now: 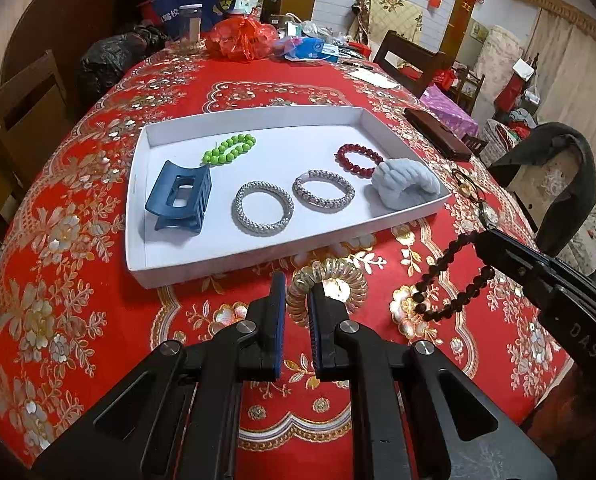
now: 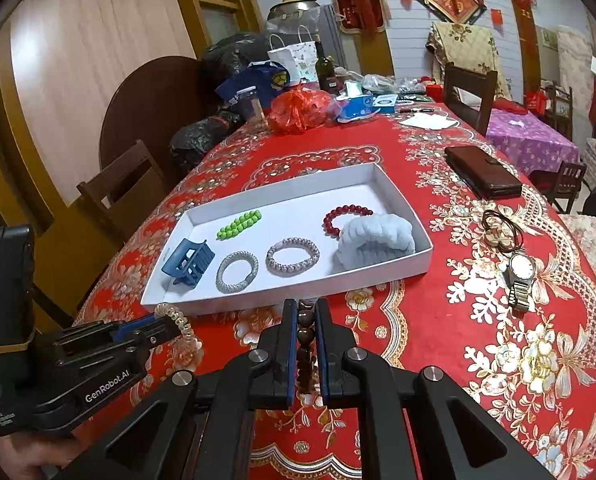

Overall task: Organize jewelry
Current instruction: 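Carry the spiral hair tie and brown bracelet over the white tray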

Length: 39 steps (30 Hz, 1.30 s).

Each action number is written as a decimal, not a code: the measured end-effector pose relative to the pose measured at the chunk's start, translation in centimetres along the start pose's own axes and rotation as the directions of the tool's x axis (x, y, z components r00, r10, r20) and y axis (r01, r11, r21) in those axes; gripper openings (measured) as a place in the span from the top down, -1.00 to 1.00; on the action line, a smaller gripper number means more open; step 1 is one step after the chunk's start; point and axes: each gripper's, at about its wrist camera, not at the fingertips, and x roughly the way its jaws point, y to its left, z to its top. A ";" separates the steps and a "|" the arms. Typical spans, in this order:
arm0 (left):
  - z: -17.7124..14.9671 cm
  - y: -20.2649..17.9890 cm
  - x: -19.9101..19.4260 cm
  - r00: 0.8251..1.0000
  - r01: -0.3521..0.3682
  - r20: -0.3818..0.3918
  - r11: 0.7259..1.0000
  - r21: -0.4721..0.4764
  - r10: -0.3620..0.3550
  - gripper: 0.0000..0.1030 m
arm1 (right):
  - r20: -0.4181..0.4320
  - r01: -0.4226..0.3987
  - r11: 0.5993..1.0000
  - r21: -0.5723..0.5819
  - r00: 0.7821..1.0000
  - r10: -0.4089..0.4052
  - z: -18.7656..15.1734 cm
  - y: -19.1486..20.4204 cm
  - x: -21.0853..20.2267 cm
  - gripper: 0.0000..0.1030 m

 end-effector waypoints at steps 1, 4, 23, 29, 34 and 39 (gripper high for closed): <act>0.1 0.1 0.0 1.000 0.002 0.000 1.000 -0.001 -0.002 0.83 | -0.001 -0.003 1.000 0.003 1.000 0.003 0.2 -0.1 0.1 0.85; 0.6 0.3 0.2 1.000 0.005 0.001 1.000 -0.005 -0.005 0.83 | -0.005 -0.014 1.000 0.007 1.000 0.014 1.1 -0.1 0.3 0.85; 1.6 0.9 0.8 1.000 0.003 0.004 1.000 -0.009 -0.003 0.83 | -0.015 -0.020 0.999 -0.045 1.000 0.019 3.8 0.6 0.9 0.85; 3.8 1.8 1.1 1.000 0.000 0.029 1.000 -0.018 0.001 0.83 | -0.013 -0.075 0.996 -0.040 0.997 0.074 7.9 -0.4 2.0 0.85; 6.8 2.4 3.4 0.999 0.009 0.039 1.000 -0.024 -0.008 0.83 | -0.044 -0.105 0.994 -0.018 0.994 0.104 10.9 -1.5 5.7 0.85; 9.4 3.0 7.4 1.000 0.000 0.005 0.999 -0.043 0.000 0.83 | -0.071 -0.116 0.992 -0.041 0.991 0.113 13.0 -0.7 9.2 0.85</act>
